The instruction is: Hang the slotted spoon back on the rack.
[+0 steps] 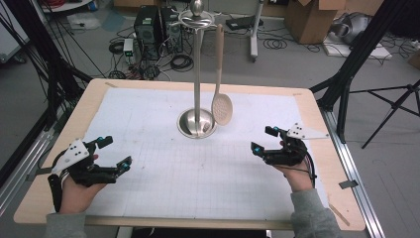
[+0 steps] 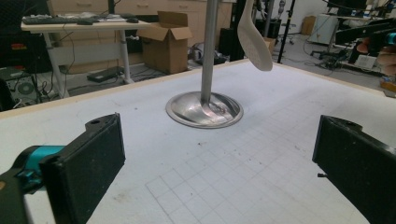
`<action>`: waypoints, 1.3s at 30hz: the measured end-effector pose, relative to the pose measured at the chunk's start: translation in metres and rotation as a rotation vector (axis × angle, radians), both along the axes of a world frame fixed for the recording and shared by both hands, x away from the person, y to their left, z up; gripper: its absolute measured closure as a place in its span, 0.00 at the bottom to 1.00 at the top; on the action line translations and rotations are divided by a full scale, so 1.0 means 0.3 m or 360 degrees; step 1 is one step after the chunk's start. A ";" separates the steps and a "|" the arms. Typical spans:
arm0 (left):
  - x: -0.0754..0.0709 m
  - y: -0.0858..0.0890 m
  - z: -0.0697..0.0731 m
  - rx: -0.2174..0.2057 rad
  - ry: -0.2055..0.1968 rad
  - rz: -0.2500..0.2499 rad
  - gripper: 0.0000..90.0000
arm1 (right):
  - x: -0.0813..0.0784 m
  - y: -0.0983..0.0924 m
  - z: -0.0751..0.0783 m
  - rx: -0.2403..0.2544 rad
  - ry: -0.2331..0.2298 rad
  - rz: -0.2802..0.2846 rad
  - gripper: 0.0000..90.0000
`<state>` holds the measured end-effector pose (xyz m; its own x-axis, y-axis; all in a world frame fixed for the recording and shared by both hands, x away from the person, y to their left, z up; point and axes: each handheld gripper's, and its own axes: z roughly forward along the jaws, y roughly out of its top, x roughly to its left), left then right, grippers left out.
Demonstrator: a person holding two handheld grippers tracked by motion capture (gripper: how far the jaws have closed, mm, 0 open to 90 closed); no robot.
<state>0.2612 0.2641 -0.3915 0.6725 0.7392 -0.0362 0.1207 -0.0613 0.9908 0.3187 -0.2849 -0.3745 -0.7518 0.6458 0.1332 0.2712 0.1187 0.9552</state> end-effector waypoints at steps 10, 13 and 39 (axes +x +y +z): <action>0.004 -0.006 -0.008 0.0006 0.0023 -0.0012 0.03 | -0.039 -0.033 -0.040 -0.0027 -0.0061 -0.0102 0.13; 0.006 -0.006 -0.012 0.0001 0.0025 -0.0008 0.03 | -0.049 -0.054 -0.053 -0.0027 -0.0081 -0.0144 0.13; 0.012 0.026 -0.055 -0.0015 0.0048 0.0063 0.03 | -0.102 -0.195 -0.150 0.0007 -0.0069 -0.0372 0.13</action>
<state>0.2649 0.2718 -0.4080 0.6411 0.7649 -0.0632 0.1527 -0.0464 0.9872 0.2882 -0.3435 -0.4195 -0.5871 0.8024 0.1074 0.2494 0.0531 0.9670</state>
